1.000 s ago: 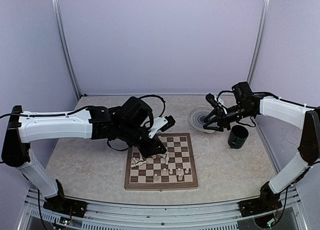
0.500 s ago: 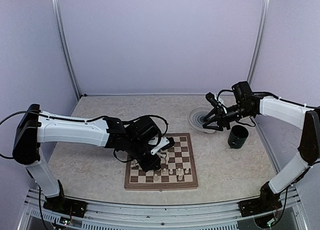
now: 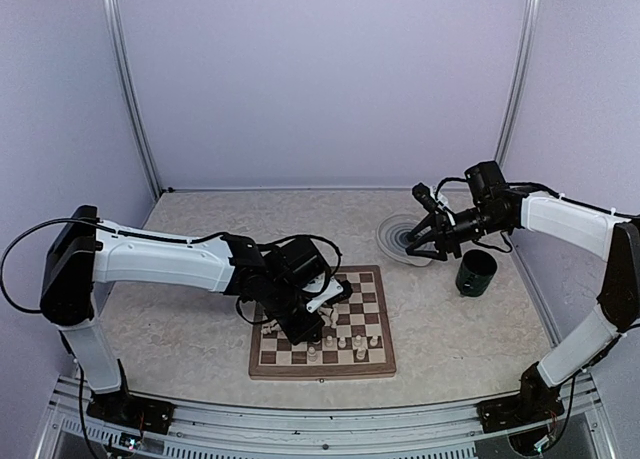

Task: Set up the chess pieces on the board
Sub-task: Place the pawn on d2.

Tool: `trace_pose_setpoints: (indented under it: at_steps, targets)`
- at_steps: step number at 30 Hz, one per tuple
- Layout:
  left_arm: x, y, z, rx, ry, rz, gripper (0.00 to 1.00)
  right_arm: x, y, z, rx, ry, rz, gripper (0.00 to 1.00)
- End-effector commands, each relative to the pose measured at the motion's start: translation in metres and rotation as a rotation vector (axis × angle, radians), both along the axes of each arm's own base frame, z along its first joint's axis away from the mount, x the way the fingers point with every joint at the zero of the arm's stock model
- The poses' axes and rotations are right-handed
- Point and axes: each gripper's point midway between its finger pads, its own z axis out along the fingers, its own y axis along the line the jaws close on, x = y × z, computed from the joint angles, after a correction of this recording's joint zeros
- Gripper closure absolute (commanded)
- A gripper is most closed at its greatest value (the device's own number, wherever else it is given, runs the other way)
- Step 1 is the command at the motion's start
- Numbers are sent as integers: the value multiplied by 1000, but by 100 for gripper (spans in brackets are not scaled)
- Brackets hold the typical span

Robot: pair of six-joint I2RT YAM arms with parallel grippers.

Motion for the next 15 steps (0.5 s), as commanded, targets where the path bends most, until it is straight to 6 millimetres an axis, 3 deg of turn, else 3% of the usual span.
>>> trace_pose_setpoints:
  at_steps: [1, 15]
  targets:
    - [7, 0, -3, 28, -10, -11, 92, 0, 1, 11, 19, -15, 9, 53]
    - [4, 4, -19, 72, 19, -28, 92, 2, 1, 8, 17, -6, 9, 53]
